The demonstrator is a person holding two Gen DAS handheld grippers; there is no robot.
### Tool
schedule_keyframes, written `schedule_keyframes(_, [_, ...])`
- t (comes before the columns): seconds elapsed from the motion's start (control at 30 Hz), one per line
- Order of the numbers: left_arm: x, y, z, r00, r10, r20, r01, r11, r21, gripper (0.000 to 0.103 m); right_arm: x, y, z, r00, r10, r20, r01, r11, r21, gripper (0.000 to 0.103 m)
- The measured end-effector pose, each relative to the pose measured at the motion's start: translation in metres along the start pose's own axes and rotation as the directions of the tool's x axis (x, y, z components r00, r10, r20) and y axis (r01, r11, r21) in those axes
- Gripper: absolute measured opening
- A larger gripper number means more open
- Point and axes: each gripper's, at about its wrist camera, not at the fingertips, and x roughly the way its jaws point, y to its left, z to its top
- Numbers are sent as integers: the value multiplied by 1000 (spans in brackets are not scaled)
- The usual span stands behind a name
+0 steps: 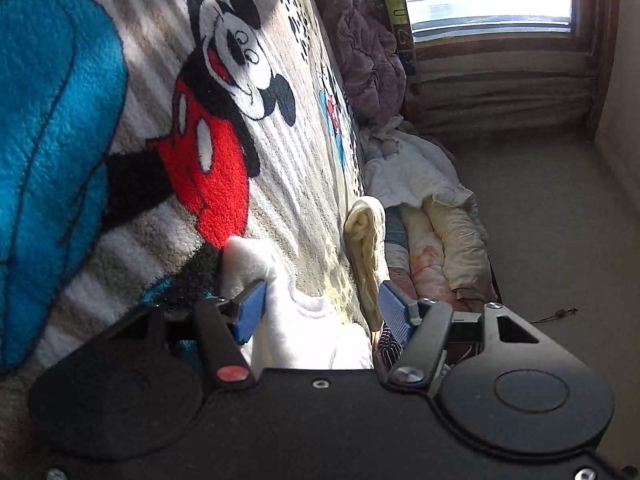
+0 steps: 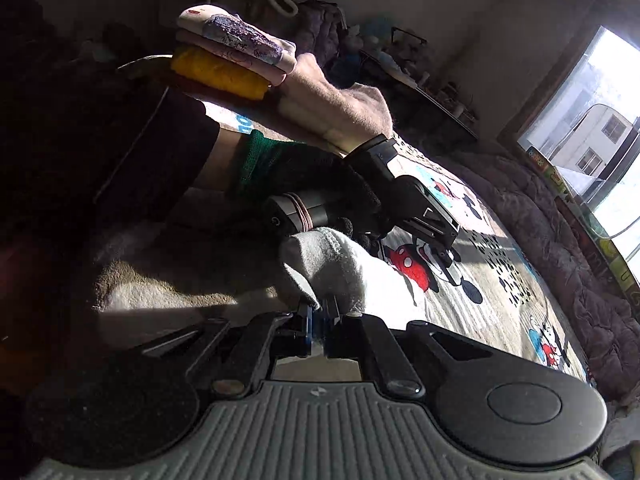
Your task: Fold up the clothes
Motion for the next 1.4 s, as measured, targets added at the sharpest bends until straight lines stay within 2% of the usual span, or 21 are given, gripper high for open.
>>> schedule_keyframes(0.17, [1, -1, -1, 1000, 11, -4, -11, 1000, 20, 63, 17, 19, -15, 996, 39, -82, -42, 999, -33, 7])
schedule_keyframes(0.27, [0, 1, -2, 1000, 6, -5, -6, 1000, 13, 63, 23, 32, -24, 990, 42, -133, -56, 993, -100, 7])
schedule_keyframes(0.4, [0, 2, -2, 1000, 5, -7, -5, 1000, 19, 62, 2, 19, -23, 995, 22, -100, -25, 999, -24, 7])
schedule_keyframes(0.5, [0, 3, -3, 1000, 6, -11, -6, 1000, 30, 62, -8, 18, -30, 992, 9, -124, -14, 999, -39, 7])
schedule_keyframes(0.57, [0, 3, -3, 1000, 5, -15, -4, 999, 33, 62, -4, 27, -37, 987, 11, -159, -21, 998, -65, 8])
schedule_keyframes(0.7, [1, 0, -4, 1000, 12, -14, -12, 999, 45, 63, -2, 44, -31, 974, 74, -213, -93, 993, -77, 14])
schedule_keyframes(0.8, [3, -2, -6, 1000, 20, -11, -20, 998, 56, 63, -23, 42, -27, 967, 80, -243, -100, 992, -71, 13])
schedule_keyframes(0.9, [3, -2, -6, 1000, 23, -9, -22, 998, 62, 63, -52, 22, -21, 965, 75, -250, -74, 997, 12, 13])
schedule_keyframes(0.97, [3, -2, -6, 1000, 23, -7, -22, 998, 63, 64, -65, 2, -10, 979, 29, -200, -3, 992, 129, 13])
schedule_keyframes(1.03, [3, -2, -8, 1000, 28, 1, -28, 997, 74, 64, -67, -17, 5, 990, -45, -131, 79, 960, 267, 14])
schedule_keyframes(1.13, [3, -4, -11, 999, 34, 13, -35, 995, 95, 64, -35, -32, 32, 992, -101, -75, 123, 901, 415, 18])
schedule_keyframes(1.23, [3, -4, -12, 999, 36, 21, -38, 994, 103, 63, 20, -9, 30, 988, -16, -154, 80, 905, 419, 19])
schedule_keyframes(1.3, [5, -4, -12, 999, 39, 23, -41, 994, 105, 63, 62, 17, -2, 959, 9, -283, 100, 925, 366, 20])
schedule_keyframes(1.33, [5, -5, -12, 999, 38, 24, -40, 993, 107, 63, 64, 25, -13, 976, -30, -214, 110, 922, 372, 21])
schedule_keyframes(1.4, [3, -8, -13, 999, 40, 31, -44, 992, 118, 64, 60, 25, -15, 979, -37, -200, 115, 913, 392, 21])
